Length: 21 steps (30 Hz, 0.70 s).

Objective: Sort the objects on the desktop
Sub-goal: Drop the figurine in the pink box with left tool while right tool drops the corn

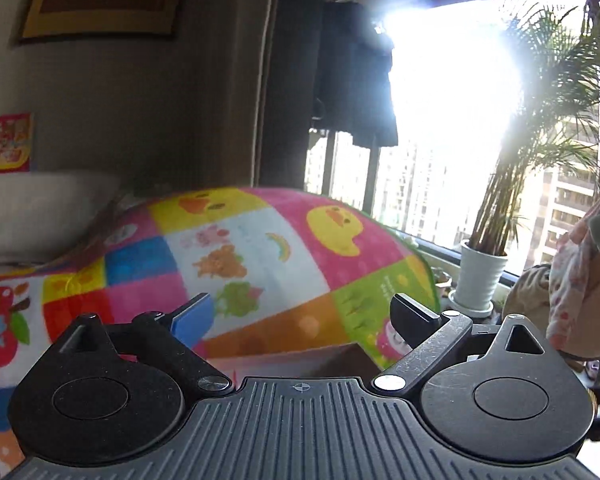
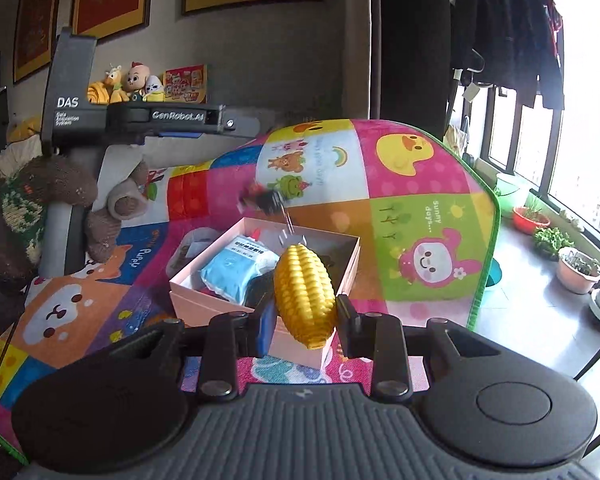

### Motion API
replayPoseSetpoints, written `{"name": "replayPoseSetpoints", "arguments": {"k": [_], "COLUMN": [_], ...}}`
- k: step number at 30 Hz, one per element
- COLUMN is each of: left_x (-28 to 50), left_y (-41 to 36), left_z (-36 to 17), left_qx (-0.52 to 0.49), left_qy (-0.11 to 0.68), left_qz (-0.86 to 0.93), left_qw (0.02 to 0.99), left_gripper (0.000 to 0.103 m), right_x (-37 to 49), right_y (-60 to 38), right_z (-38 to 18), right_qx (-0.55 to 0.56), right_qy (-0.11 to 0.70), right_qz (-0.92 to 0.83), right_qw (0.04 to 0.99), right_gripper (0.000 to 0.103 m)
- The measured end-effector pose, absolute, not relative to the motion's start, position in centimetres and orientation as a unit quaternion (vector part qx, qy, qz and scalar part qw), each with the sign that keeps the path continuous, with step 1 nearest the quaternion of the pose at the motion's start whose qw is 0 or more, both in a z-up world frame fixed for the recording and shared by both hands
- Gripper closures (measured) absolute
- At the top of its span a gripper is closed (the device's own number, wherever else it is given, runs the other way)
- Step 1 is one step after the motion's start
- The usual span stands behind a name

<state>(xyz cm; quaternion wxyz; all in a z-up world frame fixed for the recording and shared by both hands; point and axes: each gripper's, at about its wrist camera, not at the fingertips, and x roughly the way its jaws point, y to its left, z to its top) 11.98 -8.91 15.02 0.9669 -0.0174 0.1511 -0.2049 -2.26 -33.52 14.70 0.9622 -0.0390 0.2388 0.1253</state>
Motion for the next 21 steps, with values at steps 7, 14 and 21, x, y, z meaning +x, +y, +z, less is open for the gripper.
{"name": "replayPoseSetpoints", "arguments": {"k": [7,14,21], "left_x": [8.0,4.1,3.0], "left_y": [-1.6,3.9,6.3], "left_z": [7.1,4.0,1.6], "left_qx": [-0.007,-0.014,-0.075], "left_qy": [0.247,0.287,0.303], "left_qz": [-0.134,-0.087,-0.081], "left_qw": [0.960,0.954,0.946], "left_gripper": [0.004,0.001,0.001], "right_x": [3.7,14.3,21.4], "right_y": [-31.6,-26.2,-24.8], "right_z": [16.2,17.5,14.4], "right_qx": [-0.024,-0.054,-0.029], "right_qy": [0.241,0.245,0.321], "right_qz": [0.155,0.122,0.071], "right_qw": [0.958,0.960,0.944], "right_gripper": [0.072,0.070,0.064]}}
